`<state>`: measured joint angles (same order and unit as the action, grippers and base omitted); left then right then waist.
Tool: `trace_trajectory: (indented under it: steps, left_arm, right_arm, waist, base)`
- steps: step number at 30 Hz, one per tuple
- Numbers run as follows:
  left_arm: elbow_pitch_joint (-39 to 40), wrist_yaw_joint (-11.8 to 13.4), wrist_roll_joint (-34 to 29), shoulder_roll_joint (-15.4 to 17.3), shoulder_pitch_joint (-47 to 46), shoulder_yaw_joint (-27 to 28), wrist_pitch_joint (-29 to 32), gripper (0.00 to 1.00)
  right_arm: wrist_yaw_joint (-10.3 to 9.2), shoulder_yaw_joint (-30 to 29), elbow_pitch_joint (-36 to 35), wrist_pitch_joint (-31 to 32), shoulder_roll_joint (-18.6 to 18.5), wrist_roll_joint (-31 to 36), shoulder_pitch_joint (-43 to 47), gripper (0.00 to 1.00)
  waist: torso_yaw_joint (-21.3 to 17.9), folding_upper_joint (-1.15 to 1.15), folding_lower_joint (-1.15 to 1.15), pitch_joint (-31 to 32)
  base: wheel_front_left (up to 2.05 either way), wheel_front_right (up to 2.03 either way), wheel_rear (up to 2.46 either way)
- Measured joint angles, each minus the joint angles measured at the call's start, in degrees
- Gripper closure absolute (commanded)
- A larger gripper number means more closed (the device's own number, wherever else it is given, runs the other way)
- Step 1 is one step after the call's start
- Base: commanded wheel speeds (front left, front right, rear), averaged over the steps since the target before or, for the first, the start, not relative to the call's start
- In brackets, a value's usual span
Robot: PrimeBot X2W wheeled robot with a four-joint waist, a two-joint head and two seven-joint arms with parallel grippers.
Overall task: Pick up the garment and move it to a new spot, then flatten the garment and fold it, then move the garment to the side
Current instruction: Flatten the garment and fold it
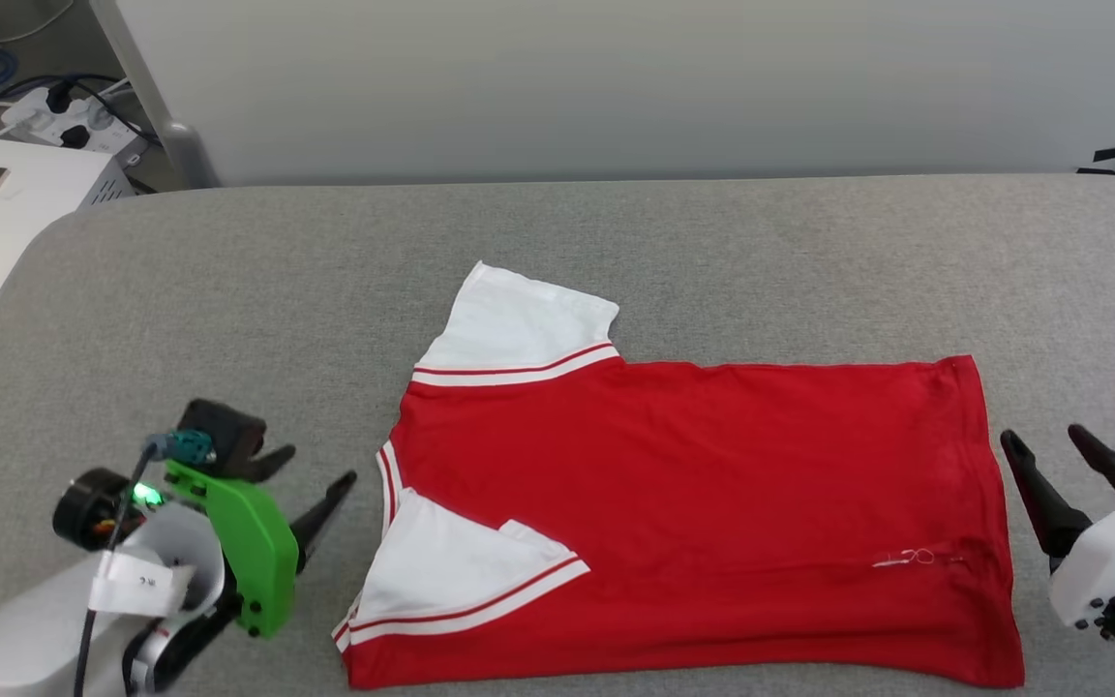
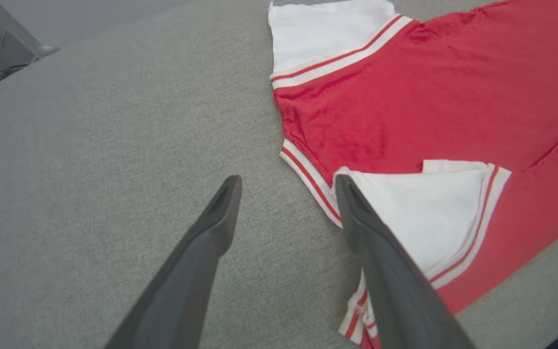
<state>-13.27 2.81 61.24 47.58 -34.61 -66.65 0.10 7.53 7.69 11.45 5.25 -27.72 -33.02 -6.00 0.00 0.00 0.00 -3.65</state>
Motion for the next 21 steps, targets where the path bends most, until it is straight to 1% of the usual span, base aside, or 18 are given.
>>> trace_trajectory:
  steps: [4, 8, 11, 14, 17, 19, 21]
  left_arm:
    - [-0.4, 1.4, -2.5, -0.1, -3.9, 2.2, -3.0, 0.0]
    - [-2.4, 1.4, -4.2, -0.9, -8.7, 4.3, -4.7, 0.0]
    - [-5.0, -0.2, -4.9, -1.9, -13.0, 5.0, -4.2, 0.0]
    - [-8.0, -2.4, -5.2, -3.1, -17.6, 5.5, -1.7, 0.0]
    - [-11.5, -5.3, -4.8, -4.3, -22.7, 5.7, 2.8, 0.0]
    - [-14.2, -7.1, -2.5, -5.2, -25.9, 5.8, 8.0, 0.0]
    - [-16.4, -8.0, -0.2, -6.1, -28.3, 6.1, 12.1, 0.0]
  right_arm:
    - [0.0, -3.5, -4.9, -4.9, 3.8, 4.4, 0.0, 0.0]
    - [0.0, -6.3, -10.1, -9.0, 7.9, 8.6, -0.1, 0.0]
    - [0.0, -7.0, -13.6, -10.6, 10.0, 11.4, -0.2, 0.0]
    - [0.0, -7.2, -16.1, -10.9, 11.7, 13.8, -0.9, 0.0]
    - [0.0, -6.2, -18.2, -10.8, 13.1, 14.8, -1.8, 0.0]
    - [0.0, -5.3, -19.1, -10.7, 13.7, 15.6, -2.7, 0.0]
    - [0.0, -4.9, -19.5, -10.7, 14.0, 15.9, -3.6, 0.0]
  waist:
    - [-0.9, 0.0, 0.0, -0.3]
    - [-1.8, 0.0, 0.0, -1.7]
    - [-2.6, 0.0, 0.0, -3.2]
    - [-3.4, 0.0, 0.0, -5.2]
    - [-4.4, 0.0, 0.0, -7.6]
    - [-5.2, 0.0, 0.0, -9.4]
    - [-6.0, 0.0, 0.0, -11.0]
  base:
    - [0.0, 0.0, 0.0]
    - [0.0, 0.0, 0.0]
    - [0.0, 0.0, 0.0]
    - [0.0, 0.0, 0.0]
    - [0.0, 0.0, 0.0]
    - [0.0, 0.0, 0.0]
    - [0.0, 0.0, 0.0]
